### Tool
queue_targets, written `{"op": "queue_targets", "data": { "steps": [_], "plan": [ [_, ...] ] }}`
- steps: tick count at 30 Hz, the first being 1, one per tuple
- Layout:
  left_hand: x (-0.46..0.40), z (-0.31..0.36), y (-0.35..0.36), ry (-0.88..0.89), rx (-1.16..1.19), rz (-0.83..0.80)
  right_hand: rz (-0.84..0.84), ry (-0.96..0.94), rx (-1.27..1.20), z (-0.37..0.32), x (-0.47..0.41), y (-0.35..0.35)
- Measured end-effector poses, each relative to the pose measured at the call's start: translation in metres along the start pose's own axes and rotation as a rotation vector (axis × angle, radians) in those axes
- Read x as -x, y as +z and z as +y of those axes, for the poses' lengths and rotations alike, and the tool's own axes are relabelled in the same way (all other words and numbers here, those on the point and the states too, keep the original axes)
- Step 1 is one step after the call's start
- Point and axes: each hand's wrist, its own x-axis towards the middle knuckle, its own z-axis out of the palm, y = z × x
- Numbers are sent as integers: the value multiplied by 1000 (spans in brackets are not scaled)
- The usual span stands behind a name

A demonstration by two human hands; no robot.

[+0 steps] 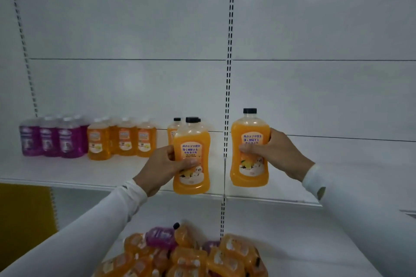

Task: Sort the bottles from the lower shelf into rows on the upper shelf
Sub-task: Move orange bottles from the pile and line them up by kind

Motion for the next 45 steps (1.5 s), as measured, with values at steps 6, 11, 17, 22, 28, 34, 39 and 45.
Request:
{"op": "queue_targets", "data": {
  "steps": [6,11,17,22,28,34,39,45],
  "plan": [
    [-40,-42,-26,-53,44,28,6,54,11,30,-40,35],
    [-83,-69,-31,-70,60,28,20,96,55,63,-94,57],
    [-133,-97,-26,-77,-12,25,-18,114,20,105,-158,68],
    [-161,-116,-37,-117,-43,60,-35,128,4,131,-204,75],
    [-183,-131,-57,-108,-47,34,7,184,-16,152,-231,91],
    [-202,-147,-77,-79,-116,-30,2,185,-5,158,-241,98],
    [-215,-154,-88,-59,-178,-68,57,180,68,149,-242,108],
    [-227,-161,-87,-47,-195,-23,221,268,71,145,-239,124]
  ]
}}
